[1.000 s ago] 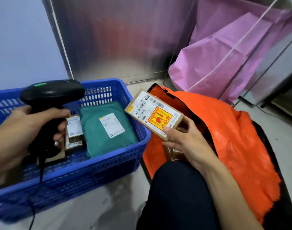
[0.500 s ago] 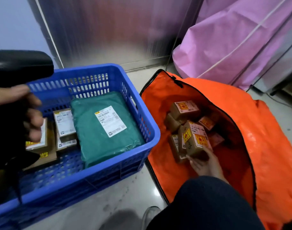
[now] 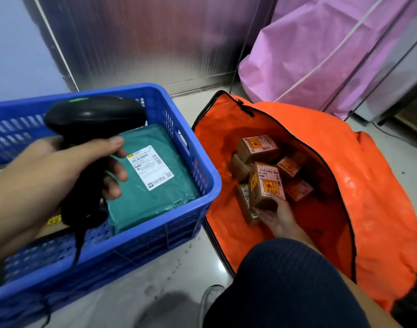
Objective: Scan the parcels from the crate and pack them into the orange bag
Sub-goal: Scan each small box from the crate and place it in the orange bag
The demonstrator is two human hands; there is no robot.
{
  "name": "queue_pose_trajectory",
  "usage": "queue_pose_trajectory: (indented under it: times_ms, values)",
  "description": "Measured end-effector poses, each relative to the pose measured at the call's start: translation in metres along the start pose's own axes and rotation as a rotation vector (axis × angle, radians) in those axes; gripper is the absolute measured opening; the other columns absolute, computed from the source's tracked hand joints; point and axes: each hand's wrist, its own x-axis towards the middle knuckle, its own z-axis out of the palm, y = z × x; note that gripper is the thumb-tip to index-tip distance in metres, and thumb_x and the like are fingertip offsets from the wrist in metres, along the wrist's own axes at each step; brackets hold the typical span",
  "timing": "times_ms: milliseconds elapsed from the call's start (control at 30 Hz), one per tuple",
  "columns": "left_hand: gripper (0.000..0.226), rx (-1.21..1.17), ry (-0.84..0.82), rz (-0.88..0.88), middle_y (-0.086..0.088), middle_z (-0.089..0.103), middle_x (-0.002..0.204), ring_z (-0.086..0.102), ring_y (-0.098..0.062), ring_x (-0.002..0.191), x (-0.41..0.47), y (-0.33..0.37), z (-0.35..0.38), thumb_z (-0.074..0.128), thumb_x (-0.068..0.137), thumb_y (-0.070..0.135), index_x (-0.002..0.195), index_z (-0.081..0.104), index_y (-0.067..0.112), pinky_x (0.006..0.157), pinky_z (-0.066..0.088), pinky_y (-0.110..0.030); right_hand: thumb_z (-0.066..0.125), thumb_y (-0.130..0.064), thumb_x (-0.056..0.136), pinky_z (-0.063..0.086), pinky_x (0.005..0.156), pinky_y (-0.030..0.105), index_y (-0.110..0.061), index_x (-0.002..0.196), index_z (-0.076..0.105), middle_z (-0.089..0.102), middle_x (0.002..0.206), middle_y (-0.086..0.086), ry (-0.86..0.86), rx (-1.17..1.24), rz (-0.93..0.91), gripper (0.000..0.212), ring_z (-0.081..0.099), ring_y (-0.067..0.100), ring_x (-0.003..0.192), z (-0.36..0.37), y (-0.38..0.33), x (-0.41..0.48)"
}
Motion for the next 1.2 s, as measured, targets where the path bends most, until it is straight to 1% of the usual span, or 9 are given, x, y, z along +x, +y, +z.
queue_pose_trajectory:
  times_ms: [67, 167, 233, 367, 633, 700, 800, 1000, 1200]
  values:
    - [0.065, 0.054, 0.036, 0.082, -0.01, 0.071, 0.069, 0.064, -0.023, 0.047, 0.008, -0.004, 0.008, 0.089, 0.041, 0.068, 0.081, 0.077, 0.019, 0.051, 0.05, -0.032, 0.059, -0.033, 0.102, 0.062, 0.073, 0.033, -0.022, 0.14, 0.048, 0.067, 0.116, 0.022, 0.015, -0.017, -0.004, 0.041, 0.072, 0.032, 0.09, -0.001, -0.002, 0.0]
    - [0.03, 0.066, 0.033, 0.133, -0.008, 0.069, 0.067, 0.06, -0.018, 0.046, 0.024, 0.007, 0.04, 0.076, 0.085, 0.041, 0.089, 0.069, 0.012, 0.04, 0.048, -0.026, 0.06, -0.036, 0.101, 0.061, 0.065, 0.03, -0.025, 0.141, 0.048, 0.068, 0.119, 0.018, 0.04, -0.021, -0.023, 0.044, 0.074, 0.028, 0.086, 0.0, -0.006, -0.001]
    - [0.023, 0.116, 0.023, 0.121, -0.008, 0.068, 0.067, 0.059, -0.017, 0.046, 0.034, 0.012, 0.059, 0.067, 0.098, 0.032, 0.092, 0.066, 0.009, 0.041, 0.048, -0.023, 0.061, -0.037, 0.1, 0.059, 0.065, 0.029, -0.024, 0.138, 0.05, 0.069, 0.118, 0.017, 0.051, -0.015, -0.041, 0.042, 0.074, 0.027, 0.082, 0.001, -0.01, -0.001]
    - [0.024, 0.167, -0.029, 0.113, -0.007, 0.07, 0.068, 0.06, -0.02, 0.052, 0.059, -0.001, 0.084, 0.066, 0.099, 0.032, 0.097, 0.067, 0.008, 0.054, 0.049, -0.03, 0.061, -0.04, 0.099, 0.055, 0.069, 0.031, -0.022, 0.135, 0.052, 0.07, 0.117, 0.019, 0.051, 0.032, -0.075, 0.041, 0.072, 0.029, 0.083, 0.001, -0.018, 0.005]
    - [0.023, 0.135, -0.04, 0.037, -0.004, 0.065, 0.064, 0.053, -0.02, 0.047, 0.076, -0.051, 0.12, 0.067, 0.099, 0.032, 0.092, 0.067, 0.009, 0.046, 0.044, -0.023, 0.046, -0.041, 0.108, 0.056, 0.071, 0.037, -0.019, 0.134, 0.05, 0.071, 0.093, 0.012, 0.069, -0.273, -0.017, 0.034, 0.069, 0.026, 0.075, -0.006, -0.009, 0.015]
    - [0.024, 0.149, -0.058, 0.043, -0.003, 0.065, 0.064, 0.053, -0.021, 0.048, 0.076, -0.051, 0.118, 0.067, 0.098, 0.033, 0.096, 0.068, 0.009, 0.049, 0.044, -0.025, 0.05, -0.038, 0.107, 0.056, 0.065, 0.037, -0.016, 0.131, 0.049, 0.07, 0.104, 0.013, 0.151, -0.406, -0.11, 0.032, 0.067, 0.025, 0.076, -0.008, -0.008, 0.016]
    - [0.018, 0.157, -0.039, 0.051, -0.002, 0.063, 0.062, 0.052, -0.019, 0.048, 0.064, -0.039, 0.106, 0.067, 0.099, 0.029, 0.097, 0.067, 0.012, 0.047, 0.043, -0.024, 0.056, -0.026, 0.103, 0.051, 0.081, 0.04, -0.009, 0.128, 0.05, 0.063, 0.126, 0.015, 0.261, -0.678, -0.313, 0.03, 0.063, 0.029, 0.101, -0.002, -0.01, 0.007]
    - [0.016, 0.14, 0.051, 0.102, -0.005, 0.065, 0.064, 0.056, -0.019, 0.047, 0.023, -0.006, 0.058, 0.068, 0.099, 0.029, 0.097, 0.067, 0.013, 0.05, 0.047, -0.026, 0.053, -0.032, 0.098, 0.057, 0.076, 0.042, -0.02, 0.1, 0.061, 0.07, 0.093, 0.006, 0.141, -1.103, -0.69, 0.014, 0.066, 0.03, 0.084, 0.048, -0.049, -0.053]
    - [0.018, 0.123, 0.196, 0.188, -0.007, 0.067, 0.069, 0.057, -0.018, 0.049, -0.043, 0.028, -0.007, 0.069, 0.098, 0.028, 0.101, 0.068, 0.01, 0.047, 0.048, -0.024, 0.051, -0.034, 0.091, 0.052, 0.074, 0.044, -0.016, 0.075, 0.064, 0.068, 0.071, 0.003, -0.075, -1.14, -1.089, 0.028, 0.063, 0.031, 0.076, 0.143, -0.101, -0.154]
